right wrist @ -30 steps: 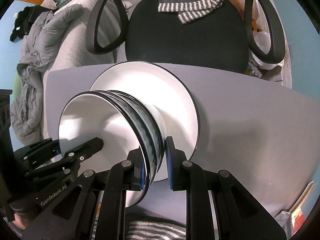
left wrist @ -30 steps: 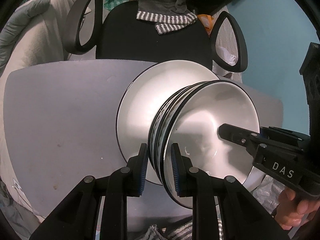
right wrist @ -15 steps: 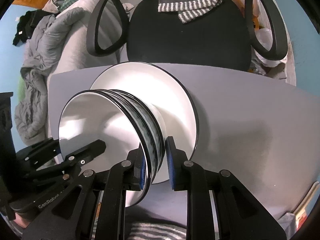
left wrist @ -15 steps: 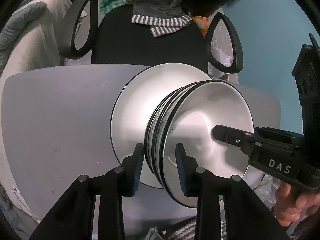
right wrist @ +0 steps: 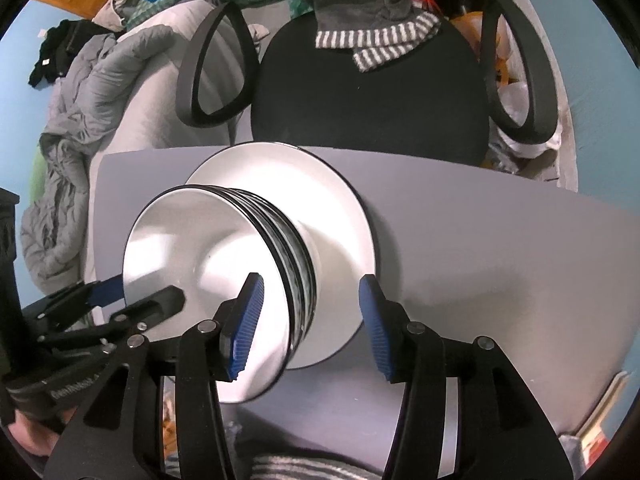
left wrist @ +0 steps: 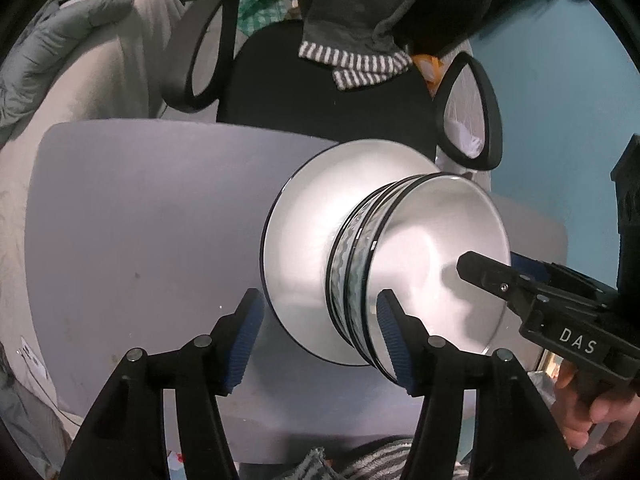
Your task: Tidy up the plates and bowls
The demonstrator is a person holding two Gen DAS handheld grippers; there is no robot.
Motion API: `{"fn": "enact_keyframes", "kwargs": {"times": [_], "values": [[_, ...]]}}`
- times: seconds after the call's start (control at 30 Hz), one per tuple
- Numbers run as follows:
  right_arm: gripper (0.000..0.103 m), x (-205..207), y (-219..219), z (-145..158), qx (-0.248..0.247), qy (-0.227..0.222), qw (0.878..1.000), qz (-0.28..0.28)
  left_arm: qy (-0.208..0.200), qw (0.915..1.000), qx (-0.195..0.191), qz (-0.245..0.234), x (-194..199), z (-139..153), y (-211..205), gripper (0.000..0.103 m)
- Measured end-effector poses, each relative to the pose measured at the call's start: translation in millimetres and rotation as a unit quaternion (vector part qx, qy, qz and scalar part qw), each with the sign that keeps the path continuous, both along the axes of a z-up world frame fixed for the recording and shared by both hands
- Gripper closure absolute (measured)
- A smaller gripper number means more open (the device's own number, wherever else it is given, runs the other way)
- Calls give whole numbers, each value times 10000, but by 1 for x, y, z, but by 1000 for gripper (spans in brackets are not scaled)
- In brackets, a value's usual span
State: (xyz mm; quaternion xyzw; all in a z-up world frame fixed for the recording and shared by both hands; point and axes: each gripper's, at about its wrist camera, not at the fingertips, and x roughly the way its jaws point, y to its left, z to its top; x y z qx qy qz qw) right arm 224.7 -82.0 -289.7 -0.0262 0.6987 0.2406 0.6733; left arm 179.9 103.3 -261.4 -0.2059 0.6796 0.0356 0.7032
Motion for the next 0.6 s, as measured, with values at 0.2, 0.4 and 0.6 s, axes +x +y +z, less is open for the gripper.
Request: {"fn": "enact_keyframes", "kwargs": {"times": [0.2,0.4,0.6], "values": [[42,-8,-5,21,-186,-447,9987,183,-422,9985,335,-38,-6,30,-2,28],[37,-16,-15,49,-220,-783,9966,162,-581,9980,228,-77,-12,47,-11,23],[36,-26,-35,79,-281,-1120,9933,93,-694,9976,9,38,-24,65,-25,21]]}}
